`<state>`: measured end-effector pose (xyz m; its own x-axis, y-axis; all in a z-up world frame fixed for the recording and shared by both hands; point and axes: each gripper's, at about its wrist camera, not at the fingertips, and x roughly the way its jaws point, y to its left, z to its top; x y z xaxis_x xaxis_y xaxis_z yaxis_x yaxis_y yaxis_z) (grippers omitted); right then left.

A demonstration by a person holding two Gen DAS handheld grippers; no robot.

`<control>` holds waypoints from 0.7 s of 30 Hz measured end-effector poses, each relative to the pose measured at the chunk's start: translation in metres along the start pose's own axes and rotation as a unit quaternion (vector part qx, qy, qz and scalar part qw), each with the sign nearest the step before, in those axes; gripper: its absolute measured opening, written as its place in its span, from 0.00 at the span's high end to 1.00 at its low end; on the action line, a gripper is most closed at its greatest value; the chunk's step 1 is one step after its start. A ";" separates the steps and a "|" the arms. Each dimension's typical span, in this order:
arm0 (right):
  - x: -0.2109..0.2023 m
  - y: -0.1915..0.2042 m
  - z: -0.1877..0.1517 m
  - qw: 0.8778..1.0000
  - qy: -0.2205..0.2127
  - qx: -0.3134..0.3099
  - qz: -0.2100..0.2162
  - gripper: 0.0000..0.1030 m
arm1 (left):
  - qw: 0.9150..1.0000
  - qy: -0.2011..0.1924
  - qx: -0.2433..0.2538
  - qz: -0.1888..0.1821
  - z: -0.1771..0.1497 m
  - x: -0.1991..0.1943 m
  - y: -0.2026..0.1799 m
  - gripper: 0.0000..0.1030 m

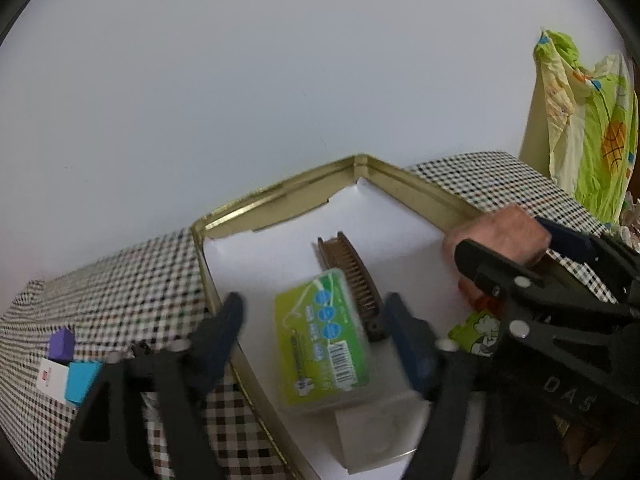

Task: Organize rigid objects
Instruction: 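Lower the copper box and floss case into the tray and open both grippers, then withdraw both grippers from the tray toward the remaining items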

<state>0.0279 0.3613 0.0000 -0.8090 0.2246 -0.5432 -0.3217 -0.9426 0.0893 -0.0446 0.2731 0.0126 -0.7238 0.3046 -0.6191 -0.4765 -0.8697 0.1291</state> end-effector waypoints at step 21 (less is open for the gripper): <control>-0.041 -0.019 0.002 0.994 -0.102 0.045 -0.006 0.20 | 0.996 -0.060 -0.046 0.038 -0.013 -0.030 0.040 0.01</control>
<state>0.0655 0.3703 0.0224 -0.8845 0.2906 -0.3651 -0.3682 -0.9153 0.1634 -0.0358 0.2241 0.0263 -0.8130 0.2764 -0.5125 -0.3742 -0.9224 0.0962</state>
